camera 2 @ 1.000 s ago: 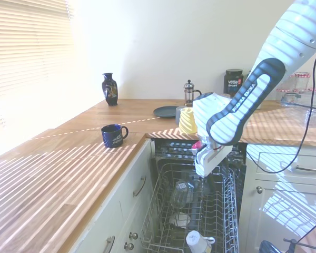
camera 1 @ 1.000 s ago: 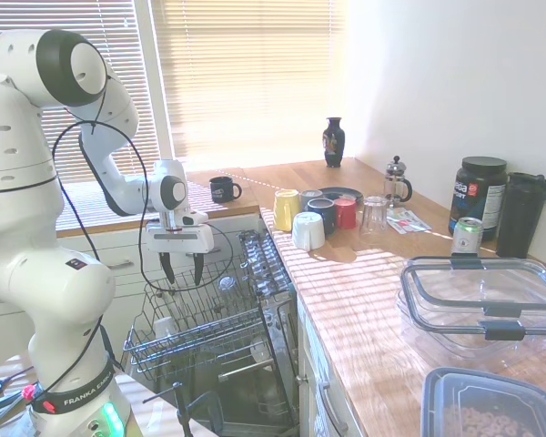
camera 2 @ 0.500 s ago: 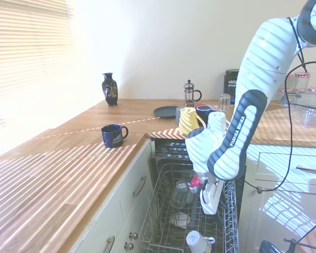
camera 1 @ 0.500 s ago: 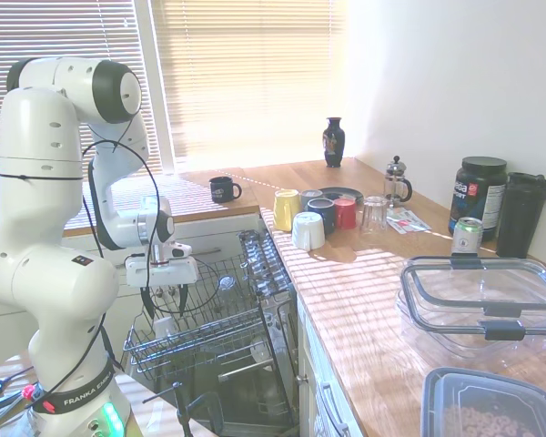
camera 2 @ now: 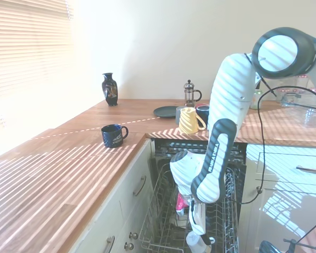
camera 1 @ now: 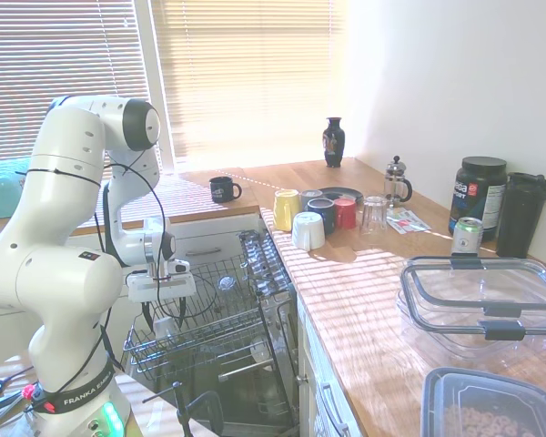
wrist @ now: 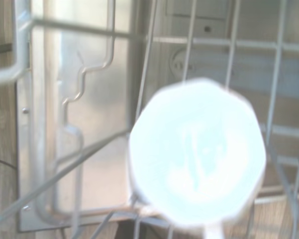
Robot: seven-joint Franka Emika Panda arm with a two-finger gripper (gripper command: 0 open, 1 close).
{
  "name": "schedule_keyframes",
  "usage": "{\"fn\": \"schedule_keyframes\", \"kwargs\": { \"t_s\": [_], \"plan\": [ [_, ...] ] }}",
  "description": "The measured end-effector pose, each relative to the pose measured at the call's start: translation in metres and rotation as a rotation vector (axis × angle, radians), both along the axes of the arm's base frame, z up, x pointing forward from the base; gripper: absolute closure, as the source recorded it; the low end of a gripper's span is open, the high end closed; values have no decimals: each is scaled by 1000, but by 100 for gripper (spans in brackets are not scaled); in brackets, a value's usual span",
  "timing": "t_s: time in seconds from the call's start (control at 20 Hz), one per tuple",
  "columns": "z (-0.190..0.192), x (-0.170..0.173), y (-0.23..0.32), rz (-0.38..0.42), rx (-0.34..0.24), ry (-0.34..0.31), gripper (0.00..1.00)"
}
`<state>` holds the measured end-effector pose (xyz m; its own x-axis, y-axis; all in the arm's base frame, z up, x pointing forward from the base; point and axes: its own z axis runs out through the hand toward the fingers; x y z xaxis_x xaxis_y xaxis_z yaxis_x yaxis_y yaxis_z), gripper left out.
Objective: Take a mug cup out of the rack
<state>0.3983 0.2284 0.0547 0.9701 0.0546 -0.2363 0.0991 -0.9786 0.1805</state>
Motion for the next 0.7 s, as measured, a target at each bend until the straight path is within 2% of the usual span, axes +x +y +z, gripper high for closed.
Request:
{"fn": "schedule_keyframes", "kwargs": {
  "t_s": [0.25, 0.3, 0.7],
  "plan": [
    [-26, 12, -5, 50, -11, 35, 0],
    [-28, 12, -4, 59, -17, 38, 100],
    [-30, 10, -1, 81, -35, 34, 100]
  ]
}}
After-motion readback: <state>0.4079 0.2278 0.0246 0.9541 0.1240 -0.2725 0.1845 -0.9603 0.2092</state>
